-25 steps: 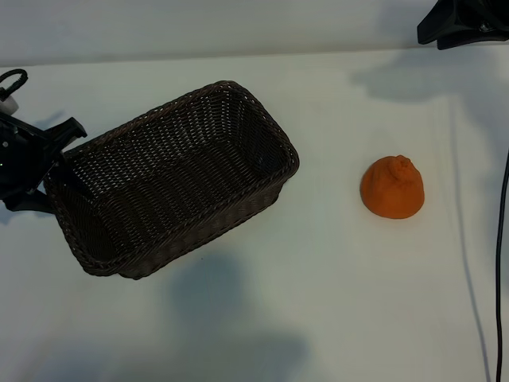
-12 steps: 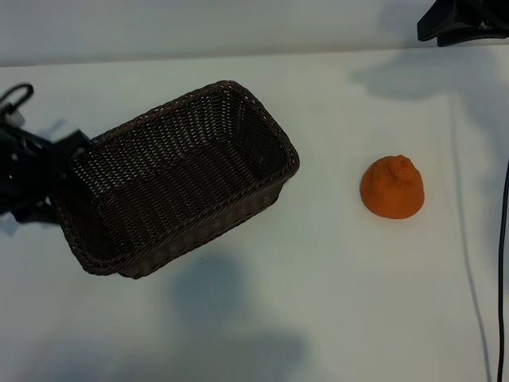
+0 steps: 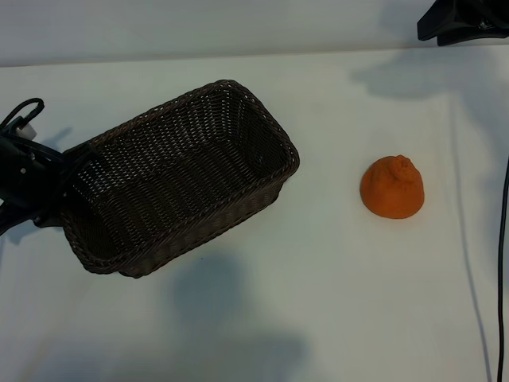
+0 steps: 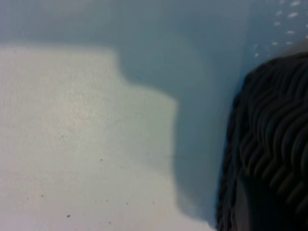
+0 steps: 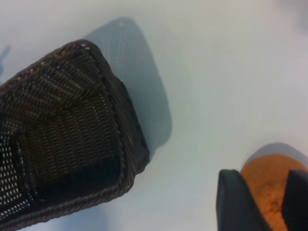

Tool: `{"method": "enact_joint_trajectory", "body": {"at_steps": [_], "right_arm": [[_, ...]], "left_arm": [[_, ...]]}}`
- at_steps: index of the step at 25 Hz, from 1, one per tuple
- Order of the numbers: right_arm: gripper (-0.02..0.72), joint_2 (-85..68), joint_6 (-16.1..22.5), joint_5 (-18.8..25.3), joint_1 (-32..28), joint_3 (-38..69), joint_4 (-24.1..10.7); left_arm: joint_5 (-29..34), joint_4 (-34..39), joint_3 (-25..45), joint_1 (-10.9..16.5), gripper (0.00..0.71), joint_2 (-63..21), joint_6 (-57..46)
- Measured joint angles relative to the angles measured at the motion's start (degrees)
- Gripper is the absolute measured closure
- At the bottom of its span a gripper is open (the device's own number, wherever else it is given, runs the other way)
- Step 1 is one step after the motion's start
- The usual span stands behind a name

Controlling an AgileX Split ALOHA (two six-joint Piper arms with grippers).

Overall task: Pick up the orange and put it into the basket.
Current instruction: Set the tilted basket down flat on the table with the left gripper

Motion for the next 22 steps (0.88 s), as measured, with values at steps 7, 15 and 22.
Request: {"method": "enact_joint_trajectory", "body": {"at_steps": [7,15,22], "right_arm": [[0.425,0.0,0.0,0.0,0.0,0.0,0.0],[0.425,0.0,0.0,0.0,0.0,0.0,0.0],[0.425,0.0,0.0,0.0,0.0,0.0,0.0]], "left_arm": [[0.34,-0.36,0.0,0.0,0.557,0.0,0.19],[9.52,0.04,-7.93,0.0,0.557,-1.19,0.14],[21.78,0.15,-20.78,0.0,0.557,-3.18,0.14]]}}
